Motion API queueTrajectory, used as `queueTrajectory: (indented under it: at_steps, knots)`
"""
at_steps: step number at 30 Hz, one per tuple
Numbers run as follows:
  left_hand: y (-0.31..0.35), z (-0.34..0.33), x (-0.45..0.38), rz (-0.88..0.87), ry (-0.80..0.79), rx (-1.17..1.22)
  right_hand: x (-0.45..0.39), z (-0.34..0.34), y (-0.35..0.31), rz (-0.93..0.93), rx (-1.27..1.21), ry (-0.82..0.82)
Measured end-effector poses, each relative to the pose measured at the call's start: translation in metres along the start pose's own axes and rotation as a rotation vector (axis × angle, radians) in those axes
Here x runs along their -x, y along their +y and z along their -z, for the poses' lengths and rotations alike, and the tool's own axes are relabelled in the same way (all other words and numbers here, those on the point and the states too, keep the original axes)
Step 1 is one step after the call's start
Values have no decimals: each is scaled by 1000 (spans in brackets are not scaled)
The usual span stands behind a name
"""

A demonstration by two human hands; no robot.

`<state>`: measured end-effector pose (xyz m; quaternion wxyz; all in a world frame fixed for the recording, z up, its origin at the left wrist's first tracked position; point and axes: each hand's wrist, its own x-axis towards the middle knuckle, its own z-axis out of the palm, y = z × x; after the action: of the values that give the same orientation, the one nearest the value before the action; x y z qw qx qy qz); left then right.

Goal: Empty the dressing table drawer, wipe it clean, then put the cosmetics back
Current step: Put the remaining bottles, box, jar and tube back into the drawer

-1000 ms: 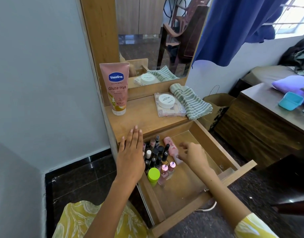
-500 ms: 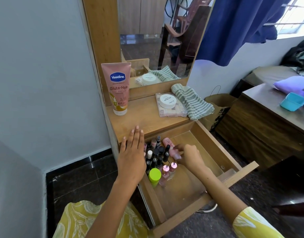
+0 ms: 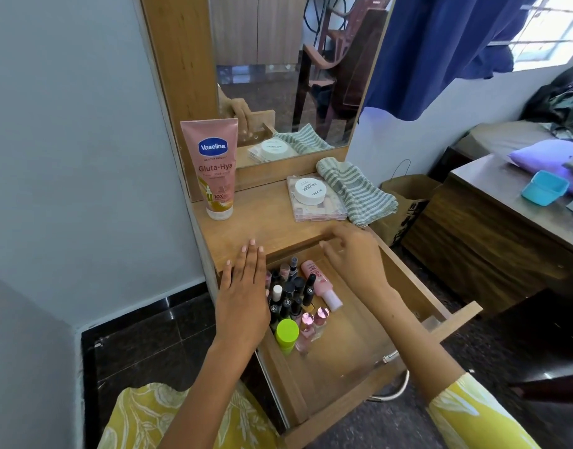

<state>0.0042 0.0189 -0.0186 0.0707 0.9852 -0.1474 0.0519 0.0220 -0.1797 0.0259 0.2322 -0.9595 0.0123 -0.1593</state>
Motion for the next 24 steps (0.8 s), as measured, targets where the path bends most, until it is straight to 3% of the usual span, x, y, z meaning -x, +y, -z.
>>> queueTrajectory:
  at_steps: [3, 8, 12, 20, 24]
  knots:
    - [1, 1, 0, 0, -2, -3, -28, -10, -11, 43, 27, 32]
    - [1, 0, 0, 0, -9, -10, -72, -31, -19, -88, 80, 8]
    - [0, -1, -1, 5, -2, -3, -83, -38, -28, -109, 87, 92]
    - [0, -4, -1, 3, 22, 2, -60, -56, -51, 144, 30, -12]
    - [0, -4, 0, 5, 24, 13, -58, -49, -40, 153, 48, 19]
